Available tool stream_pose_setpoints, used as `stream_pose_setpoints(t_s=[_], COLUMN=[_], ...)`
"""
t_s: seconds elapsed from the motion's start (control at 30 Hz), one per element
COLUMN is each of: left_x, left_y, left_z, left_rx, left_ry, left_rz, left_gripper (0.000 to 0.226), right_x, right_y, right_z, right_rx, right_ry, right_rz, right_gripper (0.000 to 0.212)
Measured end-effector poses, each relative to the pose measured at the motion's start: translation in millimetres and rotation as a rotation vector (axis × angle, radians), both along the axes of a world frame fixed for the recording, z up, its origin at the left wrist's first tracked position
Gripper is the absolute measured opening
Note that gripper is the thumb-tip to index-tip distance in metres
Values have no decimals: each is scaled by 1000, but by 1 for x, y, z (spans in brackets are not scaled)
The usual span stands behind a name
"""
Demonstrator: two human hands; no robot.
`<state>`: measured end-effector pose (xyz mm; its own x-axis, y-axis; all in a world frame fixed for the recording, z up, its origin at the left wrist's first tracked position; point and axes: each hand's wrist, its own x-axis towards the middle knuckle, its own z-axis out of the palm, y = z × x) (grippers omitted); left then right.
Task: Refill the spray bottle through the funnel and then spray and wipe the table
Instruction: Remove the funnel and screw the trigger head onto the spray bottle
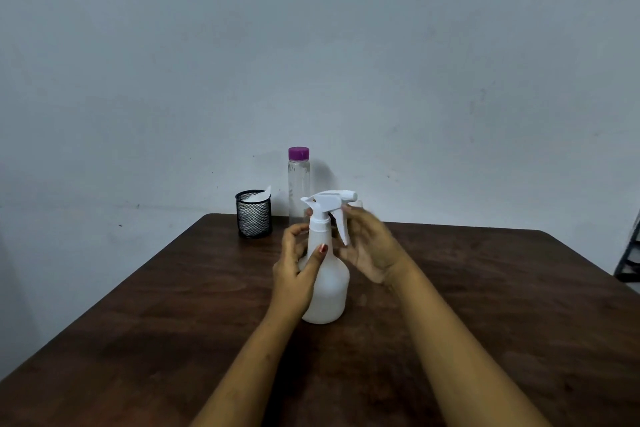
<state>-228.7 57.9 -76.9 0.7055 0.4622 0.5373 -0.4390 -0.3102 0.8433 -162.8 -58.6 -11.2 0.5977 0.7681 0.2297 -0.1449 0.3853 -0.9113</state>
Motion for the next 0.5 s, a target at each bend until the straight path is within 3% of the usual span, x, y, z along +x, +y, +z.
stream_pose_setpoints(t_s=[0.2,0.33,0.5], left_x=[-1,-2,-2], left_y=[0,0,2], left_z=[-1,0,-1], left_rx=[2,14,15], left_ry=[14,14,17], left_rz=[-4,-16,-38], left_gripper=[32,33,31], right_x=[10,0,-7], right_y=[-7,0,8], right_z=[-6,-3,-1], right_rx=[109,-41,-128], right_ry=[205,-78,-189], right_rz=[57,-98,-217], right_gripper=[31,20,19])
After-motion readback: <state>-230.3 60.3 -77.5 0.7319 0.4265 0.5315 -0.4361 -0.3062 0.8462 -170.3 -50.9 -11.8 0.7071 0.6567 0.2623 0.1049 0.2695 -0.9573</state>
